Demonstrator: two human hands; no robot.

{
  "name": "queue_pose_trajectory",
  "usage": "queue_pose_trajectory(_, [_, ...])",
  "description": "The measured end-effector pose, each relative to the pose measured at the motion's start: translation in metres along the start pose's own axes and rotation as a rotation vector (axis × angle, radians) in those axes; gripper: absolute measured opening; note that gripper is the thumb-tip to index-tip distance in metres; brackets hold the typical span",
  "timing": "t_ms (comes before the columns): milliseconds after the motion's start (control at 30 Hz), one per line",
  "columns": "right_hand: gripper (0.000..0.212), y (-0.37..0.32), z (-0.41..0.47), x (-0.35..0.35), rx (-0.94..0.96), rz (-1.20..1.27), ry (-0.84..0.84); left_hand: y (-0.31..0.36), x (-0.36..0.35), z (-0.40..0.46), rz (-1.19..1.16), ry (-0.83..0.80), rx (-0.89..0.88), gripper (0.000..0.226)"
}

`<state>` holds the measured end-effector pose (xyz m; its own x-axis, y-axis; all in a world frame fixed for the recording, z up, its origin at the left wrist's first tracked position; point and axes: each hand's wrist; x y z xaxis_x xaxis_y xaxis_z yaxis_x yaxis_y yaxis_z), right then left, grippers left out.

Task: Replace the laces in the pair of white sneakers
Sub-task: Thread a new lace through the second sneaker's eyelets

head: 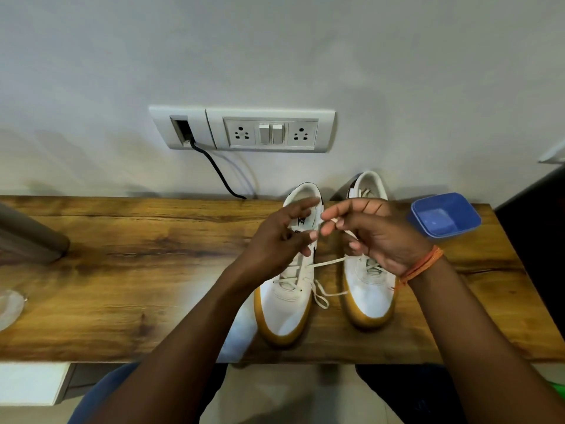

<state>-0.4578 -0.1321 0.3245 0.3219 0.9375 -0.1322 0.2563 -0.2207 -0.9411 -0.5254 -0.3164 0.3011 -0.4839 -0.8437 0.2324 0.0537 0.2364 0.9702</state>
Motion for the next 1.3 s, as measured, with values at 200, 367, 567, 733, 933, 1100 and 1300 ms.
queue_pose_trajectory(200, [0.031,0.002,0.002,0.002,-0.043,-0.152,0.039,-0.011,0.012,0.008,0.096,-0.121,-0.042,0.007])
queue_pose_trajectory(367, [0.031,0.003,0.004,0.012,0.021,-0.427,0.071,-0.022,0.030,0.017,0.326,-0.036,-0.132,0.011])
queue_pose_trajectory(567, [0.019,0.007,0.003,0.007,0.039,-0.559,-0.019,-0.024,0.034,0.019,0.411,0.059,-0.285,0.015])
queue_pose_trajectory(733, [0.024,0.022,0.005,-0.020,0.012,-0.292,0.031,-0.024,0.023,0.016,0.390,0.029,-0.440,0.016])
queue_pose_trajectory(933, [0.022,0.034,0.005,-0.034,-0.092,-0.121,0.156,-0.027,0.023,0.016,0.408,0.078,-0.474,0.015])
queue_pose_trajectory(1100, [0.016,0.044,0.004,-0.043,-0.131,-0.199,0.223,-0.025,0.023,0.014,0.366,0.090,-0.273,0.017])
queue_pose_trajectory(1300, [0.009,0.051,0.005,-0.046,-0.049,-0.385,0.286,-0.031,0.025,0.012,0.509,0.142,-0.138,0.019])
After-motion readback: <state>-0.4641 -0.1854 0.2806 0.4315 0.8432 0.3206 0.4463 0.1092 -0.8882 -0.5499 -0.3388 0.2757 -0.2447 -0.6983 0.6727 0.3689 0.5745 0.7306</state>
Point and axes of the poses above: each hand's wrist, its own z-axis towards the middle knuckle, its own x-axis out of the back of the hand, y = z × x, and after that the axes turned 12 degrees about y, right-handed
